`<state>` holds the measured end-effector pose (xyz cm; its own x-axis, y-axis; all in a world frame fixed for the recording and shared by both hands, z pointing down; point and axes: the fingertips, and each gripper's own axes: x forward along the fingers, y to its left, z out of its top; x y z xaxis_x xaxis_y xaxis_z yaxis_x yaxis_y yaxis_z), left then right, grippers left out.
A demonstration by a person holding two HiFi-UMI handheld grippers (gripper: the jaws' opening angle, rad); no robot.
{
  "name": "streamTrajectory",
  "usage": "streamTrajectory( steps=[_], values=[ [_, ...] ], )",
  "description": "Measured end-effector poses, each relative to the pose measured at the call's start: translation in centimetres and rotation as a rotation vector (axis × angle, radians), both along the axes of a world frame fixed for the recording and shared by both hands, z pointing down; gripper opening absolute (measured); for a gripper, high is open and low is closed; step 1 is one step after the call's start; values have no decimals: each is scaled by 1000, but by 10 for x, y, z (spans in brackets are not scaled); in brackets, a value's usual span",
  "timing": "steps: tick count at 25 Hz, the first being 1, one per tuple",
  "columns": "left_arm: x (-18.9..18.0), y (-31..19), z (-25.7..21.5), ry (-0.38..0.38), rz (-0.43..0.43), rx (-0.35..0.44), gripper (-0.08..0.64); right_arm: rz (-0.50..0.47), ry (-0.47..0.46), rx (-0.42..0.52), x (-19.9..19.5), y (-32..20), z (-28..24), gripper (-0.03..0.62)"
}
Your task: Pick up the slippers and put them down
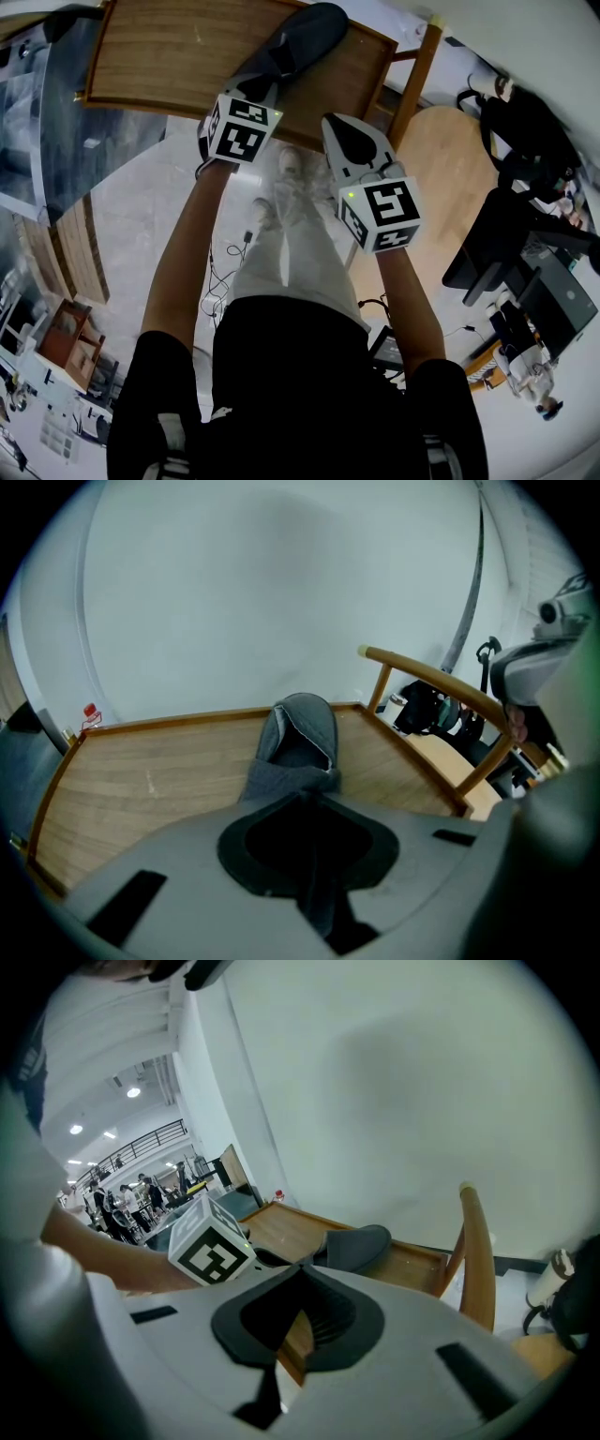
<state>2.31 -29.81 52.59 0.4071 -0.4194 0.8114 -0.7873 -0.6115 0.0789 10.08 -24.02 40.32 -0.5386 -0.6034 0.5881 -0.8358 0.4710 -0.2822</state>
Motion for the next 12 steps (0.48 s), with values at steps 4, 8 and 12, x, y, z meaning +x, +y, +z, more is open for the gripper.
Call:
streamTrajectory(
  steps=[4, 8, 12],
  values=[
    [-4, -1, -3, 2, -4, 10, 25, 3, 1, -4, 1, 1, 1, 0],
    [-6, -3, -9, 9, -7, 18, 20, 4, 9, -11, 0, 0, 2, 0],
    [-9, -4, -16, 17, -9, 24, 17, 1, 20, -11, -1, -1, 1, 0]
  ],
)
